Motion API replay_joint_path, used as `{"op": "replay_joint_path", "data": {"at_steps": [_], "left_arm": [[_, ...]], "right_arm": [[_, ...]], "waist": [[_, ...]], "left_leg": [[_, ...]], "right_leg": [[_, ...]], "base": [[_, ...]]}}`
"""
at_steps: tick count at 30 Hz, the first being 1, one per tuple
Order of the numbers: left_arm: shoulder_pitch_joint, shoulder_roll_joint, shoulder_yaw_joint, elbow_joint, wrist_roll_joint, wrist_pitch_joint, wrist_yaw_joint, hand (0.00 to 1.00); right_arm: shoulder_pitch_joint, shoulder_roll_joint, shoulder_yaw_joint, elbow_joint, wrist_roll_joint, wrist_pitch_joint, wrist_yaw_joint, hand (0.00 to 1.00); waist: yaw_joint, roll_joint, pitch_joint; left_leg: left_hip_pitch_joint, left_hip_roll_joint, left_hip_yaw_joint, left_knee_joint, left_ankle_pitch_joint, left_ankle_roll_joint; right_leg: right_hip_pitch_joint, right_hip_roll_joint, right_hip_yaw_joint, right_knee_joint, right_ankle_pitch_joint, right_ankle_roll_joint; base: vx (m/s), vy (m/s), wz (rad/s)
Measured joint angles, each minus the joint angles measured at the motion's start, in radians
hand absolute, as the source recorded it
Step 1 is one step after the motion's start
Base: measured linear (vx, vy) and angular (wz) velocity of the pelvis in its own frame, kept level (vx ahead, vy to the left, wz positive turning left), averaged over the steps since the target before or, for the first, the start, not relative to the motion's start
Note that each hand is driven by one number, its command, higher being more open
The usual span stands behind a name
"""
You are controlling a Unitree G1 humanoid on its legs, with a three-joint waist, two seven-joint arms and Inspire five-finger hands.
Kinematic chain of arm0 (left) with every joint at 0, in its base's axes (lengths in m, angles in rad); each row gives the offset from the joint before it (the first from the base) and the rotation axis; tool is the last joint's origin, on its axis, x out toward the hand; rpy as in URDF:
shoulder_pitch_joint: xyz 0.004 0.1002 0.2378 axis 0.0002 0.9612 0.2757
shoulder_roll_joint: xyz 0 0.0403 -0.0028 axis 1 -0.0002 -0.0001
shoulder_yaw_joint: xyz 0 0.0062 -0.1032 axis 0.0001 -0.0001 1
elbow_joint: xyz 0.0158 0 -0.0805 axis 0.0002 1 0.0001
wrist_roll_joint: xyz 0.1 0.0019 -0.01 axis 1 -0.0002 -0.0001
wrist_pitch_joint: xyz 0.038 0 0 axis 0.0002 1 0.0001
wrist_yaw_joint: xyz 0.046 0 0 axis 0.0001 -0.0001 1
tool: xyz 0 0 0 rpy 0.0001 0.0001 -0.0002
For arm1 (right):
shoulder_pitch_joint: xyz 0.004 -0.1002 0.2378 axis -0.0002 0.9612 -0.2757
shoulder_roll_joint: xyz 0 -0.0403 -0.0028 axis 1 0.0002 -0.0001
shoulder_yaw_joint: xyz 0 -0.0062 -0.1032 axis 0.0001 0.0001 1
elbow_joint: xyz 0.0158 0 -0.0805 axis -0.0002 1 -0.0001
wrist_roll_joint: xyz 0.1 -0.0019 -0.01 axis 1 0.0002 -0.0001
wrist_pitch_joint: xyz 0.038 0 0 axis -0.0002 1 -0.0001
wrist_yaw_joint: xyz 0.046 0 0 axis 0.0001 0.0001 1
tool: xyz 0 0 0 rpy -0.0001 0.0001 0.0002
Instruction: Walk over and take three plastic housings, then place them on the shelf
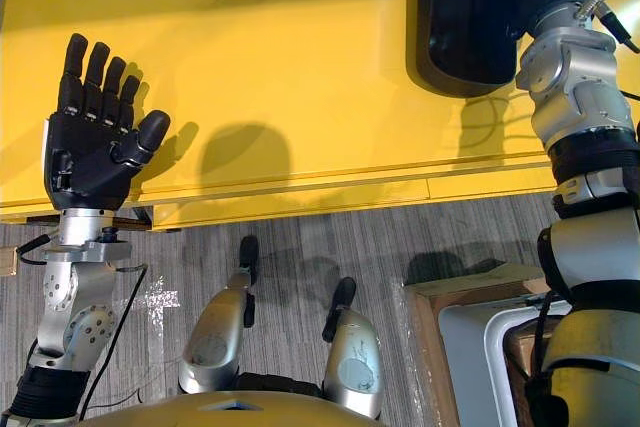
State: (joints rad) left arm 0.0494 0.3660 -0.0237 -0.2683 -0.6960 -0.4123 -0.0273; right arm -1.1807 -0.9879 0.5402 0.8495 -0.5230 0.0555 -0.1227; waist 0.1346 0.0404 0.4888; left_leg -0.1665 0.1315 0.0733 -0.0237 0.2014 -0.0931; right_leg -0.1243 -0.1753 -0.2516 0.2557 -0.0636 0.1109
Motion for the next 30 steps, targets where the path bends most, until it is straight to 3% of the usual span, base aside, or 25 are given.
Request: {"op": "replay_joint_path", "data": {"at_steps": [10, 15, 16, 20, 27, 30], "left_arm": [[0.005, 0.000, -0.001, 0.000, -0.002, -0.002, 0.001, 1.00], [0.020, 0.000, 0.001, 0.000, -0.008, -0.003, -0.007, 1.00], [0.029, 0.001, 0.002, 0.000, -0.008, -0.004, -0.008, 1.00], [0.049, 0.001, 0.003, 0.000, -0.010, -0.004, -0.008, 1.00], [0.049, 0.009, 0.003, 0.000, -0.010, -0.004, -0.038, 1.00], [0.051, 0.009, 0.002, 0.000, -0.011, -0.004, -0.039, 1.00]], "right_arm": [[-0.032, -0.023, 0.068, -0.001, -0.033, -0.065, -0.037, 0.00], [-0.068, -0.054, 0.102, -0.001, -0.053, -0.070, -0.027, 0.00], [-0.072, -0.063, 0.106, -0.002, -0.053, -0.076, -0.020, 1.00], [-0.074, -0.071, 0.109, -0.009, -0.052, -0.090, -0.016, 1.00], [-0.074, -0.071, 0.109, -0.018, -0.059, -0.048, -0.018, 1.00], [-0.070, -0.071, 0.106, -0.018, -0.060, -0.041, -0.086, 1.00]], "waist": [[-0.001, 0.001, 0.000], [-0.002, 0.001, 0.000], [-0.001, 0.001, 0.000], [-0.001, 0.001, 0.000], [-0.003, 0.001, 0.000], [-0.004, 0.001, 0.000]], "left_leg": [[-0.003, -0.001, -0.002, 0.000, 0.000, -0.002], [-0.007, -0.002, -0.017, 0.000, 0.000, -0.004], [-0.007, -0.002, -0.021, 0.000, 0.001, -0.005], [-0.007, -0.002, -0.026, 0.000, 0.002, -0.008], [-0.007, -0.002, -0.025, 0.000, 0.003, -0.008], [-0.007, -0.002, -0.023, 0.000, 0.003, -0.008]], "right_leg": [[-0.012, 0.000, 0.005, 0.010, -0.004, -0.003], [-0.012, -0.003, -0.009, 0.024, -0.015, -0.005], [-0.012, -0.004, -0.013, 0.028, -0.018, -0.006], [-0.013, -0.006, -0.019, 0.041, -0.027, -0.008], [-0.014, -0.008, -0.018, 0.042, -0.028, -0.009], [-0.014, -0.008, -0.017, 0.041, -0.028, -0.009]], "base": [[0.00, -0.014, -0.02], [0.00, -0.024, 0.08], [0.01, -0.030, 0.12], [0.01, -0.027, 0.06], [0.00, 0.000, 0.00], [0.00, 0.000, 0.00]]}}
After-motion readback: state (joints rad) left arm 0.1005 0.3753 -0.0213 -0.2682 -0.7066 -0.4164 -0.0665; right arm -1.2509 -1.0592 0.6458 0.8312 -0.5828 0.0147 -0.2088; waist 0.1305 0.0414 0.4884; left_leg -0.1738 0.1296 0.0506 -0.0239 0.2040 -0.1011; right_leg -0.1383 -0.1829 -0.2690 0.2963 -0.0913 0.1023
